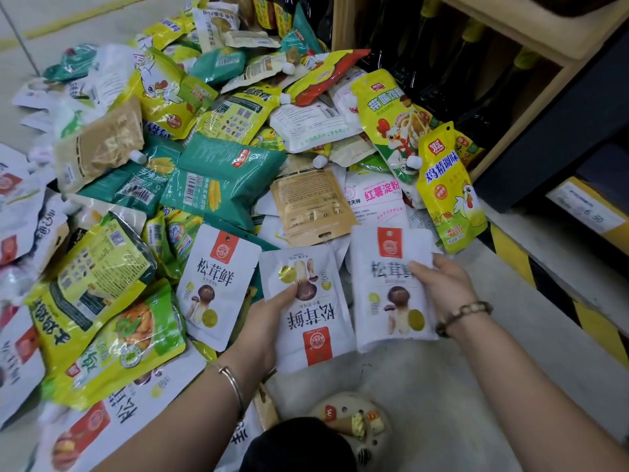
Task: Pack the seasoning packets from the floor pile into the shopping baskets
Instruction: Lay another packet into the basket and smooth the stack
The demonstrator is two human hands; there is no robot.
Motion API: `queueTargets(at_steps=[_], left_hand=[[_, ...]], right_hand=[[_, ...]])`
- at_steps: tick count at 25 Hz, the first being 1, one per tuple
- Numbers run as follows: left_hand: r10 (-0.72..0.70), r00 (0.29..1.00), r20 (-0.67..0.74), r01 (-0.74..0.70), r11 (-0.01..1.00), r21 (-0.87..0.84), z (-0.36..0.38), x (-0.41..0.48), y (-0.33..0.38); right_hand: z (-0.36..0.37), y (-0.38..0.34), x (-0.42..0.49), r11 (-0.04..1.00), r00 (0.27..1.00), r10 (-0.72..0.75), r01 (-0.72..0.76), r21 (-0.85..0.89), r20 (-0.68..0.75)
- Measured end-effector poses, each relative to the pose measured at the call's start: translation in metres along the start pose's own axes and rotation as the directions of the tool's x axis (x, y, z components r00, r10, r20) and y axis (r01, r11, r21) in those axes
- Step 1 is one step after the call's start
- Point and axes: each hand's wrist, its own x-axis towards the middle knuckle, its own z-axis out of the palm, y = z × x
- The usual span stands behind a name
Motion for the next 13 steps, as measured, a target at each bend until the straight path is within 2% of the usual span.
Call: queueTargets(at_steps=[3, 6, 9, 11, 13], left_hand=[[0.009, 0.997, 0.072, -0.003, 0.996, -0.089, 0.002, -0.003, 0.001], [0.13, 0.987, 0.09, -0.12, 0.986, -0.112, 0.0, -0.003, 0.003], [0.253, 0.966, 0.042, -0.248, 0.963, -0.111, -0.001, -0.003, 0.006], [0.283, 0.959, 0.017, -0.28, 0.955, -0.097, -0.001, -0.003, 0.009], [0.306, 0.951, -0.034, -0.308, 0.946, -0.097, -0.002, -0.002, 0.014]], right_hand=[[0.049, 0.006, -0.009, 0.984, 0.996, -0.038, 0.052, -0.173, 0.085], [0.081, 0.006, -0.011, 0.916, 0.988, -0.121, 0.149, -0.372, 0.096], [0.102, 0.006, -0.013, 0.937, 0.987, -0.106, 0.14, -0.322, 0.119], [0.116, 0.008, -0.014, 0.946, 0.986, -0.091, 0.129, -0.298, 0.139], [0.127, 0.007, -0.007, 0.93, 0.984, -0.144, 0.169, -0.326, 0.101]])
